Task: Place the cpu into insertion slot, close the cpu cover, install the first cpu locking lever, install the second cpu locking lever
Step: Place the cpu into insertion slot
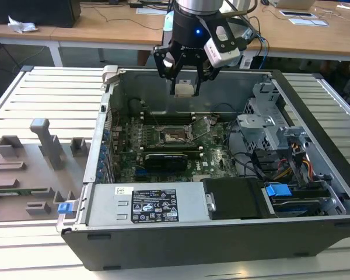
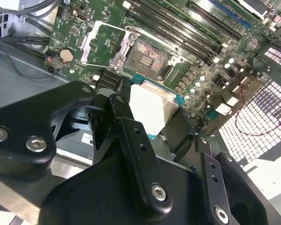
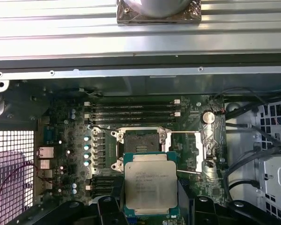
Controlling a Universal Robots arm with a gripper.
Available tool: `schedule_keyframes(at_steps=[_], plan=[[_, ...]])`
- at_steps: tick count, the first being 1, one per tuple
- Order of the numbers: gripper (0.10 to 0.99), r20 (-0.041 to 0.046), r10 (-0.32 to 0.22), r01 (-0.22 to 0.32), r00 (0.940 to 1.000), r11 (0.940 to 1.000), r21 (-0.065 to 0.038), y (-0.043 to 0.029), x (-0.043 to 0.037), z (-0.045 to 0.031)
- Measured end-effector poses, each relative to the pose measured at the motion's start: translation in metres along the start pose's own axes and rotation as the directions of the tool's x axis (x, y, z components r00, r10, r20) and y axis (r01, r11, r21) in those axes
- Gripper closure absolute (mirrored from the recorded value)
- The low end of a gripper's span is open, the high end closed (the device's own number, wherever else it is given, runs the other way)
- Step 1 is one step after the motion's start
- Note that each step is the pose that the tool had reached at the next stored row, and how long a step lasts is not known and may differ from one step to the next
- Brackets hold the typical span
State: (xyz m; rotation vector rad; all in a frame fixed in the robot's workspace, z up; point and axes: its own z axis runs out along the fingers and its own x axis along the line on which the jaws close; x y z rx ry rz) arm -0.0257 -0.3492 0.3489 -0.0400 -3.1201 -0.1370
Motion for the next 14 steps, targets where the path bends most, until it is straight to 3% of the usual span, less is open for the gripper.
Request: schedule_keyframes(at_steps=[8, 14], plan=[[0.545, 0.0, 0.0, 0.0, 1.0, 1.0, 0.0, -0.0005, -0.0001, 0.0057], [0.545, 0.0001, 0.0, 0.0, 1.0, 1.0, 0.0, -0.0013, -0.0003, 0.0154]])
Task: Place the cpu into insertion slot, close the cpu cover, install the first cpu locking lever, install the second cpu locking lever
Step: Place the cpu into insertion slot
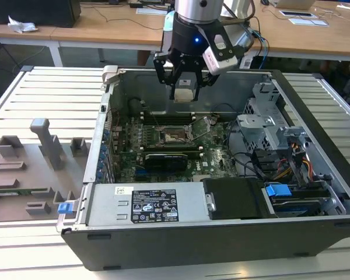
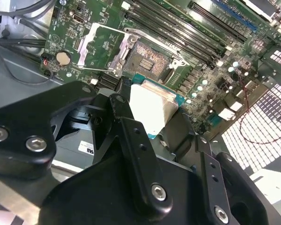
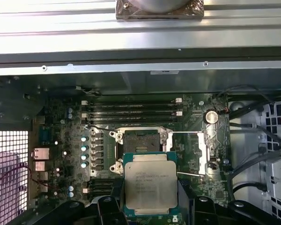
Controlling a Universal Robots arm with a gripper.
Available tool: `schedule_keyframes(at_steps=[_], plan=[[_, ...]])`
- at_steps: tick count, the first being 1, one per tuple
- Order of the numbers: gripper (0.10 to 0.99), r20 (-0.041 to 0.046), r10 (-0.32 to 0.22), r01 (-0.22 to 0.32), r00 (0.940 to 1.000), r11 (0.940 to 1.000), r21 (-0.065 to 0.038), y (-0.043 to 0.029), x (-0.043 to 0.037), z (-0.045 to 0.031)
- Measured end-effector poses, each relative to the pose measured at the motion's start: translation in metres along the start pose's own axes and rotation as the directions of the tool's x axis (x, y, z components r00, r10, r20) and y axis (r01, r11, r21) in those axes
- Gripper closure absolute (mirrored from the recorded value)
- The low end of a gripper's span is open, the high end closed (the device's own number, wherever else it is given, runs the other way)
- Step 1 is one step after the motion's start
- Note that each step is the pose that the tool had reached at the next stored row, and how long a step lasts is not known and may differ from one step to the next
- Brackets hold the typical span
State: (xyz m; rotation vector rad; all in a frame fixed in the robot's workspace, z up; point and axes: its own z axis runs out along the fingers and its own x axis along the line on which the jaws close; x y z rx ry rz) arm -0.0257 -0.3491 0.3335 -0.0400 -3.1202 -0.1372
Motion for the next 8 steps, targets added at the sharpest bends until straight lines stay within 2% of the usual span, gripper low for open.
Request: schedule_keyframes(at_steps=[2, 4, 6, 8], plan=[[0.545, 0.0, 0.0, 0.0, 1.0, 1.0, 0.002, -0.0003, 0.0, 0.0055], [0.545, 0.0001, 0.0, 0.0, 1.0, 0.9999, 0.011, 0.0014, -0.0006, 0.008], [0.545, 0.0003, -0.003, 0.003, 1.0, 0.9995, 0.03, 0.0058, -0.0016, 0.0106], [0.545, 0.0004, -0.005, 0.005, 1.0, 0.9992, 0.039, 0.0079, -0.0022, 0.0126]])
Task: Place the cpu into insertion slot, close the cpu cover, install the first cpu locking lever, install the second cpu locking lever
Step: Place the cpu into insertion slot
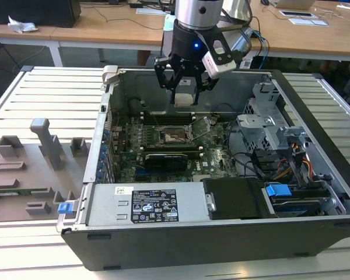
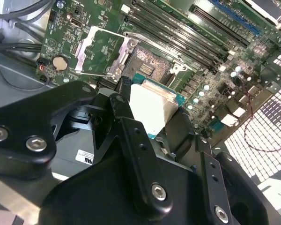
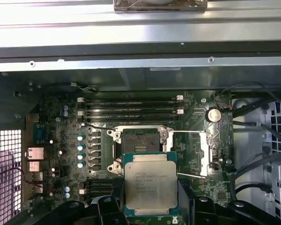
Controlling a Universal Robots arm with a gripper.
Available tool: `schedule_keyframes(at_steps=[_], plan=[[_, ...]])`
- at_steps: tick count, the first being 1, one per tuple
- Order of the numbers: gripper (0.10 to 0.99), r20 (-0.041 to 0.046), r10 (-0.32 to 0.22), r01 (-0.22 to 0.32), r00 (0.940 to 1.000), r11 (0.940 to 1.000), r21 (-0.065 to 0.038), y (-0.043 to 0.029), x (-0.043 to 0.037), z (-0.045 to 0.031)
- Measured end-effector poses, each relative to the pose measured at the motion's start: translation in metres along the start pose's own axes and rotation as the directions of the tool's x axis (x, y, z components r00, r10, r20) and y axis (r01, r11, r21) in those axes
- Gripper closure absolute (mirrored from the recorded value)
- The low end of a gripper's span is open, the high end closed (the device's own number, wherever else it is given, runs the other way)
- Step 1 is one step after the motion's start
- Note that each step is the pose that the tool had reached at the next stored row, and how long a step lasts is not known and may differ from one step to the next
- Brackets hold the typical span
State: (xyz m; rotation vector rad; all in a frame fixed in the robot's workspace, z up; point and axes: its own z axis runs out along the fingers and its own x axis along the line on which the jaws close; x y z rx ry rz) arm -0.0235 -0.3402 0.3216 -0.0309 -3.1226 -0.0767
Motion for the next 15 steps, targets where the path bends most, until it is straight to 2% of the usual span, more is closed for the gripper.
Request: schedule_keyframes(at_steps=[2, 5, 11, 15], plan=[[0.545, -0.0007, -0.016, 0.016, 0.9999, 0.9999, 0.005, 0.0012, -0.0003, 0.0029], [0.545, -0.0027, -0.055, 0.055, 0.9985, 0.9984, 0.007, 0.0017, -0.0005, 0.0083], [0.545, -0.0027, -0.055, 0.055, 0.9985, 0.9984, 0.007, 0.0011, -0.0007, 0.0203], [0.545, -0.0027, -0.055, 0.055, 0.9985, 0.9984, 0.007, 0.0005, -0.001, 0.0329]])
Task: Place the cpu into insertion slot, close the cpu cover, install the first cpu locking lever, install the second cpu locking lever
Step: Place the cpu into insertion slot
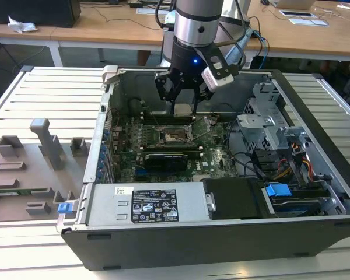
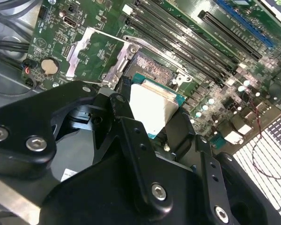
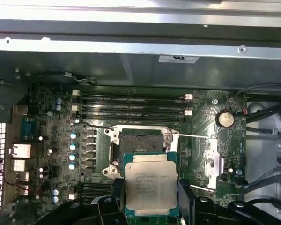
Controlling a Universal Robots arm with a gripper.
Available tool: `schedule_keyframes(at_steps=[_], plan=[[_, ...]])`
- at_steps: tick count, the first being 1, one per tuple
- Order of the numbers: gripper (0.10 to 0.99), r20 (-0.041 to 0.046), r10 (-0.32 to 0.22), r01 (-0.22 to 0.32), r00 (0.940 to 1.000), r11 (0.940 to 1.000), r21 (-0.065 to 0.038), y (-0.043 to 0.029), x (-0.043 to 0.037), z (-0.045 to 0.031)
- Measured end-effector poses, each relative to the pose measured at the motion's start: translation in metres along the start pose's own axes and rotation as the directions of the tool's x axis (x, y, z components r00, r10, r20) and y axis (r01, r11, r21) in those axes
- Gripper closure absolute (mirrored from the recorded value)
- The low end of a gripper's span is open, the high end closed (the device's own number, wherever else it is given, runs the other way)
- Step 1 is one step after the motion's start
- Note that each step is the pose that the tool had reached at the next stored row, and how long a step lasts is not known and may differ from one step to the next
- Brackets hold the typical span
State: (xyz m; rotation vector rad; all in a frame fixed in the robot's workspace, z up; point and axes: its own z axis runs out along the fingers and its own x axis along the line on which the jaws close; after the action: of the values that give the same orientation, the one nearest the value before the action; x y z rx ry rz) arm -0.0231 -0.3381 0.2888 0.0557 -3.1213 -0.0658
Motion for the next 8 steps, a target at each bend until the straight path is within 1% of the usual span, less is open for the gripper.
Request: schedule_keyframes(at_steps=[4, 8], plan=[[0.545, -0.0001, 0.0, 0.0, 1.0, 1.0, 0.0, -0.0004, -0.0002, 0.0107], [0.545, 0.0, 0.0, 0.0, 1.0, 1.0, 0.0, -0.0008, -0.0004, 0.0182]])
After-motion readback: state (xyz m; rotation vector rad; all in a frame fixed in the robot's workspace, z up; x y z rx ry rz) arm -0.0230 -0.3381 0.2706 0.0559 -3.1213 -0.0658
